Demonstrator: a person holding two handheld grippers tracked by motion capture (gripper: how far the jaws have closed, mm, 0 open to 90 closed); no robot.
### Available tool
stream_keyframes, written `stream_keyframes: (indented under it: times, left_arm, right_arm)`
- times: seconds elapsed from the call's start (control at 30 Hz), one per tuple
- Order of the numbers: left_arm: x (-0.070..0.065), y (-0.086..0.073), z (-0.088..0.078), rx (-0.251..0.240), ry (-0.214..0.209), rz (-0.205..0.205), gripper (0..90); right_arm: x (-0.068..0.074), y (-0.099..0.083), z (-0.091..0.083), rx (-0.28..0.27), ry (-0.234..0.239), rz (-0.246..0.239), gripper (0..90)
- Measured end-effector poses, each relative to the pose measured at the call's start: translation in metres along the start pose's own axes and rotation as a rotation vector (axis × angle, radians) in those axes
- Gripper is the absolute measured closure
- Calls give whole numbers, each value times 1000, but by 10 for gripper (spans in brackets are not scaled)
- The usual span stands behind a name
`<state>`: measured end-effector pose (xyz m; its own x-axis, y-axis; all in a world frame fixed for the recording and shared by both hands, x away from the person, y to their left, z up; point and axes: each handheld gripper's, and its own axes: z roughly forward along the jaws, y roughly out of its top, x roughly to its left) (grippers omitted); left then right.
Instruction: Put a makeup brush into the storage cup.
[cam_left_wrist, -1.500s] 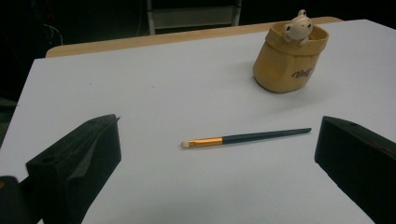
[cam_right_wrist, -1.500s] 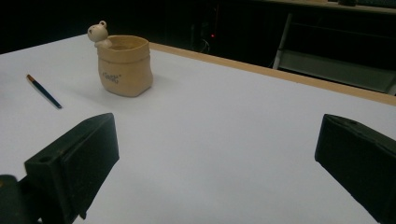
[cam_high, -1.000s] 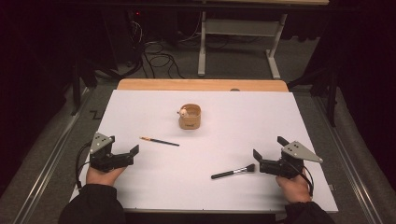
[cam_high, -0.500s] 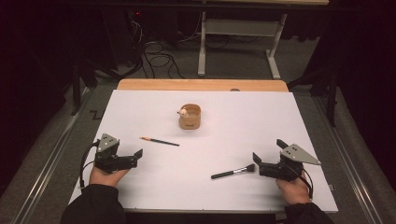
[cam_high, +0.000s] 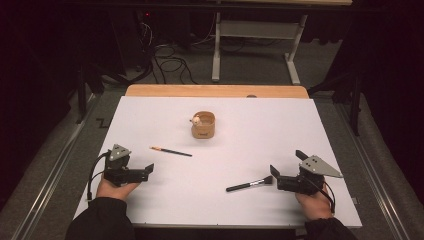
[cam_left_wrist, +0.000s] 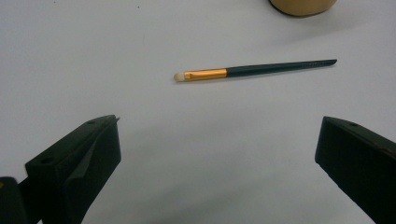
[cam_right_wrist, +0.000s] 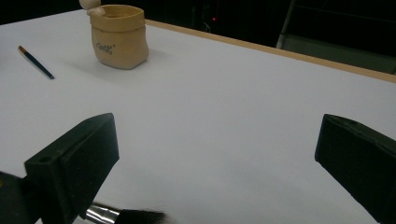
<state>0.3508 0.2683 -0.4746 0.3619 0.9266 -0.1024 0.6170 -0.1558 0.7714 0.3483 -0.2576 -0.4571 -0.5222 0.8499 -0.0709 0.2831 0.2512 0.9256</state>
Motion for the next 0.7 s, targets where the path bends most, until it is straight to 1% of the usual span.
stream_keyframes:
  times: [0.07, 0.1, 0.13, 0.2, 0.23, 0.3, 0.33, 0.37, 0.4, 0.43, 0.47, 0.5, 0.57, 0.6, 0.63, 0.67, 0.7]
  left_arm:
    - [1, 3, -1, 3, -1, -16, 9]
    - [1, 3, -1, 3, -1, -16, 9]
    - [2, 7, -4, 6, -10, -36, 10]
    - [2, 9, -5, 7, -13, -43, 13]
    - [1, 11, -6, 16, -17, -41, 18]
    - [0, 15, -7, 42, -15, -22, 22]
    - [-2, 19, -8, 77, -9, 5, 22]
    - [-2, 19, -8, 77, -9, 5, 23]
    - [-3, 21, -9, 95, -17, 10, 23]
    - [-4, 25, -10, 131, -34, 27, 23]
    - [-5, 27, -11, 145, -34, 35, 23]
    - [-5, 27, -11, 145, -34, 35, 23]
    - [-5, 33, -13, 184, -38, 62, 24]
    - [-5, 33, -13, 184, -38, 62, 24]
    - [-6, 35, -13, 214, -37, 87, 24]
    - [-6, 35, -13, 214, -37, 87, 24]
    - [-6, 35, -14, 229, -42, 93, 23]
  right_arm:
    - [-1, 0, -1, -3, 0, 4, 6]
    - [-1, 0, -1, -3, 0, 6, 6]
    - [-2, 0, -1, -4, 1, 8, 6]
    - [-2, 0, -2, -5, 1, 10, 6]
    - [-2, 0, -2, -6, 3, 12, 6]
    - [-3, 0, -2, -8, 7, 19, 6]
    - [-3, 0, -3, -8, 10, 19, 7]
    - [-3, 0, -3, -8, 10, 19, 7]
    - [-2, -1, -2, -6, 11, 16, 7]
    - [-2, -1, -2, -5, 12, 18, 6]
    - [-2, 0, -2, -4, 13, 19, 6]
    - [-2, 0, -2, -4, 14, 19, 6]
    - [-1, 0, -2, -4, 16, 16, 6]
    - [-1, 0, -2, -3, 15, 19, 6]
    - [-1, 0, -3, -3, 13, 17, 6]
    - [-1, 0, -3, -2, 12, 18, 7]
    - [-2, 0, -3, -3, 12, 18, 7]
